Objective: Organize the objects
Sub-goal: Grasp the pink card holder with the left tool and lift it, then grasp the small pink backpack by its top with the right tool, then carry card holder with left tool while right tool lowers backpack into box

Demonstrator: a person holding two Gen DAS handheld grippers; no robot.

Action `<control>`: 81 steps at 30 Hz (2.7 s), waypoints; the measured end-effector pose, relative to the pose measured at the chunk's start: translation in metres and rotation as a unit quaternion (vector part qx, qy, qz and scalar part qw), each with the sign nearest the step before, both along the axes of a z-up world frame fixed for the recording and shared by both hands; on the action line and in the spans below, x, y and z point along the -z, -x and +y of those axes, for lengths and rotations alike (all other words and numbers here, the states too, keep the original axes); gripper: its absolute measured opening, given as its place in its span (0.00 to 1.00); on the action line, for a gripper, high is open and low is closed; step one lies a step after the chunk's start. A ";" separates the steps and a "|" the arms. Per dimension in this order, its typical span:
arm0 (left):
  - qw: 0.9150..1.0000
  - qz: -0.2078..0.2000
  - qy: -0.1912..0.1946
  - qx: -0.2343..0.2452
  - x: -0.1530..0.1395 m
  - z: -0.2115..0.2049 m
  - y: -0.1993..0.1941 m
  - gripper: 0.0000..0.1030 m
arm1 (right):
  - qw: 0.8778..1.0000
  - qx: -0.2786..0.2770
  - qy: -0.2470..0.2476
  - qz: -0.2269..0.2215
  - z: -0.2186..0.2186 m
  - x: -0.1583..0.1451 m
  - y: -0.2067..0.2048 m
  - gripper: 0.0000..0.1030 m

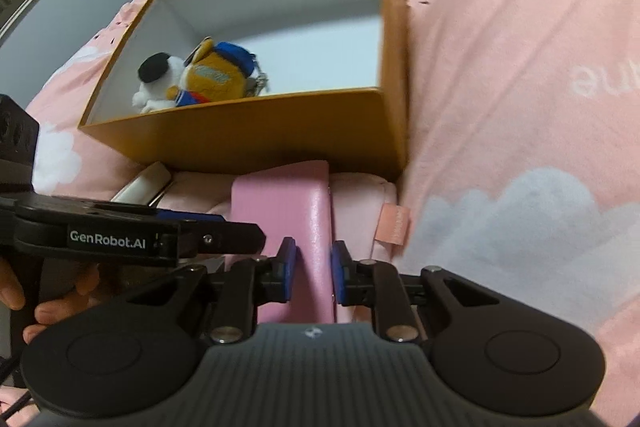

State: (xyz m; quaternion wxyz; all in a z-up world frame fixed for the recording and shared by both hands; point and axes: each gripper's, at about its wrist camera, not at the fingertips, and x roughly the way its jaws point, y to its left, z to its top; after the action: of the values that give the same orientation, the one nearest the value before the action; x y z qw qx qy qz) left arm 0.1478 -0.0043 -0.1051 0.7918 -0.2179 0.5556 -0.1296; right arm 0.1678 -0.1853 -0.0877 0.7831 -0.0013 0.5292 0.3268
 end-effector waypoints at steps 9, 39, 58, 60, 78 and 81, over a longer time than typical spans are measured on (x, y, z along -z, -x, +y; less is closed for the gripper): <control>0.998 0.024 0.060 0.001 0.015 -0.005 -0.010 0.58 | 1.000 0.015 -0.004 0.013 -0.006 0.007 -0.006 0.15; 0.990 -0.119 0.039 -0.057 -0.063 0.048 0.054 0.22 | 0.986 -0.075 0.122 -0.081 0.013 0.000 0.054 0.54; 0.991 -0.123 0.037 -0.029 -0.057 0.042 0.057 0.22 | 0.994 0.014 0.004 -0.104 0.018 -0.051 0.024 0.49; 0.991 -0.126 0.033 -0.024 -0.057 0.041 0.055 0.22 | 0.992 0.014 -0.003 -0.121 0.022 -0.048 0.018 0.50; 0.992 -0.121 0.018 -0.003 -0.057 0.037 0.046 0.22 | 0.996 -0.031 0.005 -0.081 -0.004 -0.011 0.006 0.68; 0.993 -0.120 0.015 -0.004 -0.057 0.036 0.046 0.22 | 0.996 -0.044 -0.010 -0.071 0.001 -0.001 -0.004 0.65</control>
State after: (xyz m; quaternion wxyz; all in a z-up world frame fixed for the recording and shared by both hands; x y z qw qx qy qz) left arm 0.1019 0.0322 -0.0484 0.8499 -0.2149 0.4539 -0.1597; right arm 0.1722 -0.1847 -0.0869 0.8039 -0.0401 0.4681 0.3648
